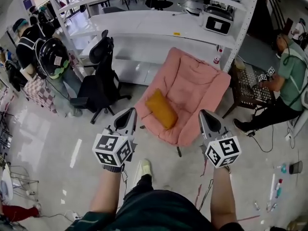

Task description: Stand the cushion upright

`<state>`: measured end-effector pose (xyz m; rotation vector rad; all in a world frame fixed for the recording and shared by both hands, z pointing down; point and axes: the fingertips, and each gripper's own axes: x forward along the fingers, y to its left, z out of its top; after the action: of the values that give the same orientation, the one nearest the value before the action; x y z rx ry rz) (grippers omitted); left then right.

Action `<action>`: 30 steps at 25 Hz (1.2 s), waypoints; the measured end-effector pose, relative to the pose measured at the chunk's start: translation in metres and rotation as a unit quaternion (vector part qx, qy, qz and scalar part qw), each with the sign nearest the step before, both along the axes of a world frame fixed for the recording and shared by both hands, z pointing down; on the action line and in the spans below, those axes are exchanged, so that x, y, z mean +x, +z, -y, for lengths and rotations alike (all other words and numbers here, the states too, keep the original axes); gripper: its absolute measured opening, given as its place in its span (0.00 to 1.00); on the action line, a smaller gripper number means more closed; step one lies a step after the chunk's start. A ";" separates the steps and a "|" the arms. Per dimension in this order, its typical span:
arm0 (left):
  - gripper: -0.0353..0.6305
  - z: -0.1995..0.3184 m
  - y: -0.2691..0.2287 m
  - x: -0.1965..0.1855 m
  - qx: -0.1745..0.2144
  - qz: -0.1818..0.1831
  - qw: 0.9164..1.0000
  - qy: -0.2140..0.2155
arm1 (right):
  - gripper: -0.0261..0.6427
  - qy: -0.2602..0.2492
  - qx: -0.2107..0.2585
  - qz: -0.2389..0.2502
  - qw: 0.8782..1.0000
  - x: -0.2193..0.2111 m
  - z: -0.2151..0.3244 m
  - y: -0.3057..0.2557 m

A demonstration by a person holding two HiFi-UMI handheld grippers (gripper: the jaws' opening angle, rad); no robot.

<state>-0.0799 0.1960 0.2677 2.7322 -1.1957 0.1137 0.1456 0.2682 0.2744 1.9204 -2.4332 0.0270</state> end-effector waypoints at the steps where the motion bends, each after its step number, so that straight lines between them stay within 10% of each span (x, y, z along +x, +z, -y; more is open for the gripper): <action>1: 0.06 0.010 0.003 0.000 -0.002 0.000 1.000 0.000 | 0.05 -0.001 -0.004 -0.006 1.000 -0.001 0.010 0.003; 30: 0.06 0.290 0.103 0.001 -0.052 0.025 0.997 0.045 | 0.12 -0.082 -0.182 -0.089 0.976 -0.068 0.300 0.162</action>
<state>-0.0793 -0.0936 0.3705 2.7068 -1.0474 0.2486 0.0778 -0.0317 0.4367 1.4970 -2.2680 0.2638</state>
